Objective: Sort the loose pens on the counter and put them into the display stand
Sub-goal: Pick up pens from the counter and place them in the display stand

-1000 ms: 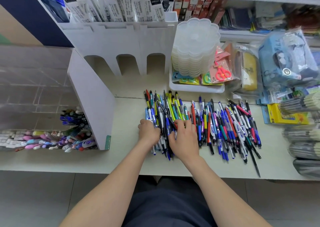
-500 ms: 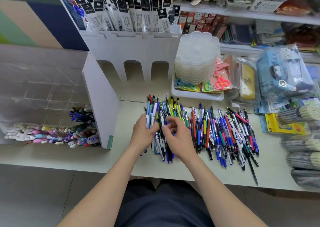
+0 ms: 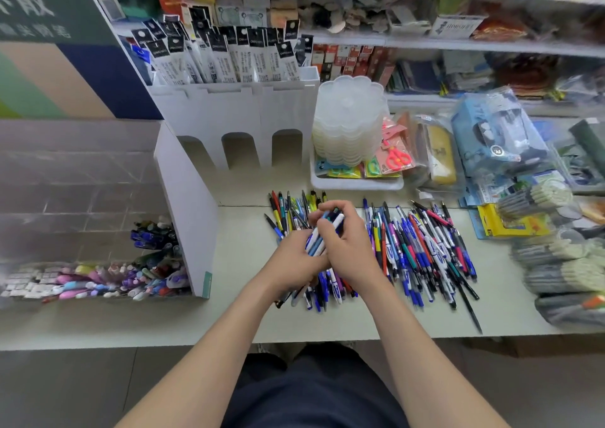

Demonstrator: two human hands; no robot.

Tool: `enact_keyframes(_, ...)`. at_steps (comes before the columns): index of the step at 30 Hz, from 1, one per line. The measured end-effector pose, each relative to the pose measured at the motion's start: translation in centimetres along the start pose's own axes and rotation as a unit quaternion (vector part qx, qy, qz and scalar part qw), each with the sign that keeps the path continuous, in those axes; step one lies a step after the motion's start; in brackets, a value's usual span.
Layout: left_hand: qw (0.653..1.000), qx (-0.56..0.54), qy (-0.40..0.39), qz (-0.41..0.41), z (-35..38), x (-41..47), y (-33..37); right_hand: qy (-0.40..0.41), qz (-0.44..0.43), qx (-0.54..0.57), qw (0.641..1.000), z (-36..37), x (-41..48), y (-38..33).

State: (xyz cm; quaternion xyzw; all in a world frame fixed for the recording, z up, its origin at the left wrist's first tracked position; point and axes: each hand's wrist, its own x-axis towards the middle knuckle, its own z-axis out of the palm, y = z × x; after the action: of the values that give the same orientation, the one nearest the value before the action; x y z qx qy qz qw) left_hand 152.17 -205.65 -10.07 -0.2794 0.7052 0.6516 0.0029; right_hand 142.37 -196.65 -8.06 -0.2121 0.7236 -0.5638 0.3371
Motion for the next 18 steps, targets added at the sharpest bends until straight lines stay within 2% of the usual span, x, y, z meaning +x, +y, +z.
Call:
enact_keyframes(4, 1.0, -0.01, -0.015, 0.026, -0.1, -0.8, 0.6, -0.036, -0.003, -0.067, 0.997, -0.5, -0.6, -1.0)
enact_keyframes(6, 0.999, -0.034, -0.007, 0.017, -0.2, -1.2, 0.5, -0.034, -0.002, -0.02, 0.999, -0.9, -0.9, -1.3)
enact_keyframes(8, 0.998, -0.056, 0.036, -0.007, -0.6, -1.4, 0.8, 0.052, 0.023, 0.081, 0.995, -1.2, -1.4, -1.3)
enact_keyframes(10, 0.993, -0.082, 0.075, -0.028, -1.0, -1.6, 1.0, 0.127, 0.041, 0.108, 0.985, -1.5, -2.4, -1.0)
enact_keyframes(11, 0.992, -0.087, 0.085, -0.033, -1.1, -1.8, 1.1, 0.122, 0.047, 0.082, 0.988, -1.6, -3.1, -0.7)
enact_keyframes(13, 0.99, -0.1, 0.099, -0.032, -1.0, -2.2, 1.0, 0.046, 0.054, 0.037, 0.997, -1.6, -4.6, -0.4)
enact_keyframes(15, 0.98, -0.153, 0.121, -0.041, -0.8, -2.9, 1.1, -0.018, 0.072, 0.026, 0.997, -1.4, -5.8, -0.4)
enact_keyframes(18, 0.955, -0.242, 0.154, -0.067, -0.2, -4.2, 1.3, -0.056, 0.099, -0.007, 0.994, -0.7, -7.3, -1.0)
